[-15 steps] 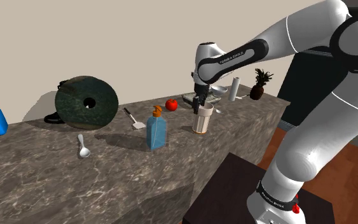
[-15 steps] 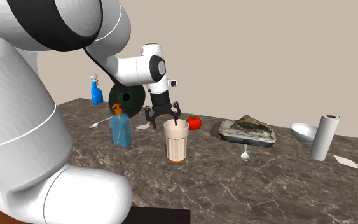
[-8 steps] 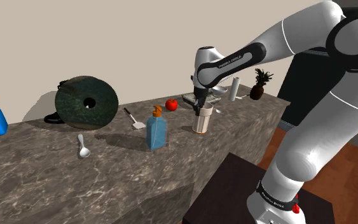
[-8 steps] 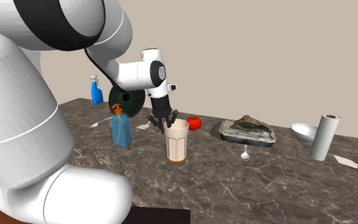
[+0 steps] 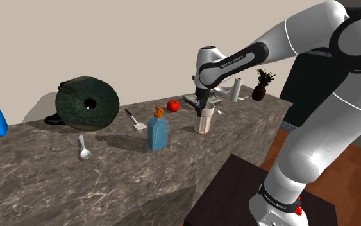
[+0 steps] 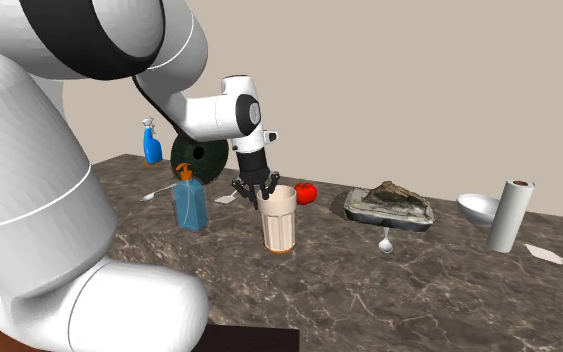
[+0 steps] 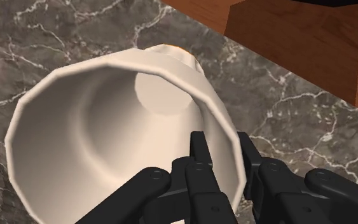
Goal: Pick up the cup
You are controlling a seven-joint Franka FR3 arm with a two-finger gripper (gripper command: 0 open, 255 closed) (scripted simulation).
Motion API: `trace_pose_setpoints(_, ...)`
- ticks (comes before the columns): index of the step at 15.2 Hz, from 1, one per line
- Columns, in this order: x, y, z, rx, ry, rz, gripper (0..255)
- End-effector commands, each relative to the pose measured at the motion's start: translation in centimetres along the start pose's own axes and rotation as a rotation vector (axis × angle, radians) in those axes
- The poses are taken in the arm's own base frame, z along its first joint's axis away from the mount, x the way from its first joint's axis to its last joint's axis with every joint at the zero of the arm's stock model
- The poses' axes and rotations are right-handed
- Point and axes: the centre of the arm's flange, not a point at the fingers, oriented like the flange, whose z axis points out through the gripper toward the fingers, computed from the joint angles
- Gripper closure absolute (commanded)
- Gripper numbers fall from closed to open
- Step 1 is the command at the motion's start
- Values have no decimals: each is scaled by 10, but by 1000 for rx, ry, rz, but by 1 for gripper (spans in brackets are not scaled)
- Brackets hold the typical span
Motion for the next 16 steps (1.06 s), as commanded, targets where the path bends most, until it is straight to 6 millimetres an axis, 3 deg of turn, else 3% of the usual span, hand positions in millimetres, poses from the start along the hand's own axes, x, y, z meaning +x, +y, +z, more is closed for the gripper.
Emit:
trace_pose_setpoints(1, 0, 1, -7, 0, 0, 1, 255)
trace_pose_setpoints(14, -1, 11, -75, 0, 0, 1, 255)
trace_pose_setpoints(16, -1, 11, -76, 0, 0, 1, 255)
